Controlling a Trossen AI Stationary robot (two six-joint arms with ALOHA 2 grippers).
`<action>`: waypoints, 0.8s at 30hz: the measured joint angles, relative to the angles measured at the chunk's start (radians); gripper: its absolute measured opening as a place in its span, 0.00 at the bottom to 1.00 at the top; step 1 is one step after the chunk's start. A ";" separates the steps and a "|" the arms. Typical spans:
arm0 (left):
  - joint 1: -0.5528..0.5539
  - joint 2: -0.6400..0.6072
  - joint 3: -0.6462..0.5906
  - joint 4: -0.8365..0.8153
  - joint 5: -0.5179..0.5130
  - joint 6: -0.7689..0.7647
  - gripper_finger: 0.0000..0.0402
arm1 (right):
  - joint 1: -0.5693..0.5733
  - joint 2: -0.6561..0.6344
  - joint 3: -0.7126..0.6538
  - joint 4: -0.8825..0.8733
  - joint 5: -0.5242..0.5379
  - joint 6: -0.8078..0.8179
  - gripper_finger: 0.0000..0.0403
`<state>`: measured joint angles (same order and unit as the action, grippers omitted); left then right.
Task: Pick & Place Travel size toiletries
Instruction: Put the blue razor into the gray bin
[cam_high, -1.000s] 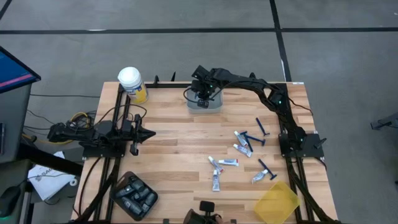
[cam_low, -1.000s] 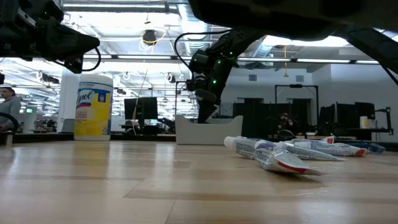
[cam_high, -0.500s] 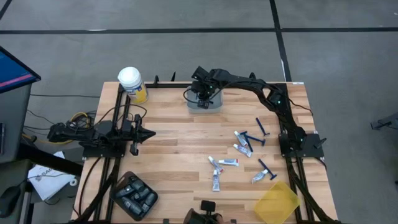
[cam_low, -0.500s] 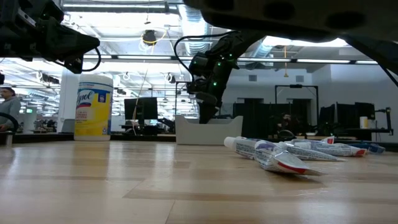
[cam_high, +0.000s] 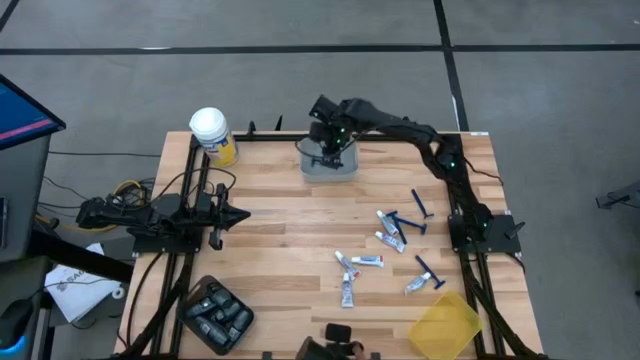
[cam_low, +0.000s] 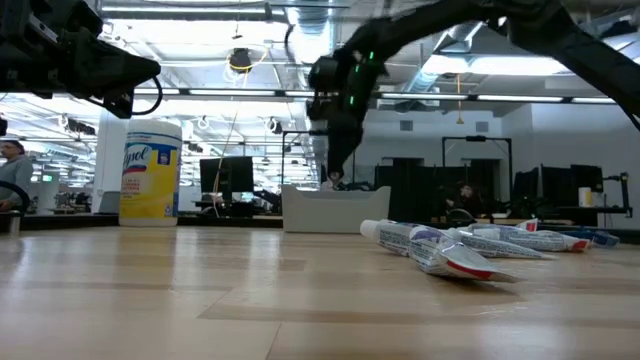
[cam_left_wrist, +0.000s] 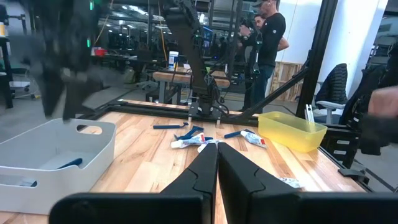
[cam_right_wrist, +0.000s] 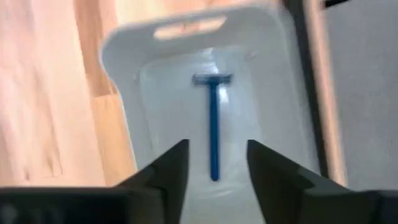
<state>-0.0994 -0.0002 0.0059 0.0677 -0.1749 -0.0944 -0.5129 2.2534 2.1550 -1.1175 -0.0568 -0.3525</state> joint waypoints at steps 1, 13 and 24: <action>0.000 0.000 0.000 0.000 0.000 0.000 0.02 | -0.003 -0.014 0.018 -0.020 -0.006 0.002 0.42; 0.000 0.000 0.000 0.000 0.000 0.000 0.02 | -0.111 -0.283 -0.009 -0.447 -0.049 0.144 0.60; 0.000 0.000 0.000 0.000 0.000 0.000 0.02 | -0.124 -0.881 -0.779 -0.255 0.089 0.483 0.55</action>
<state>-0.0994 -0.0002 0.0059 0.0677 -0.1745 -0.0940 -0.6373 1.3729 1.3760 -1.3722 0.0323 0.1309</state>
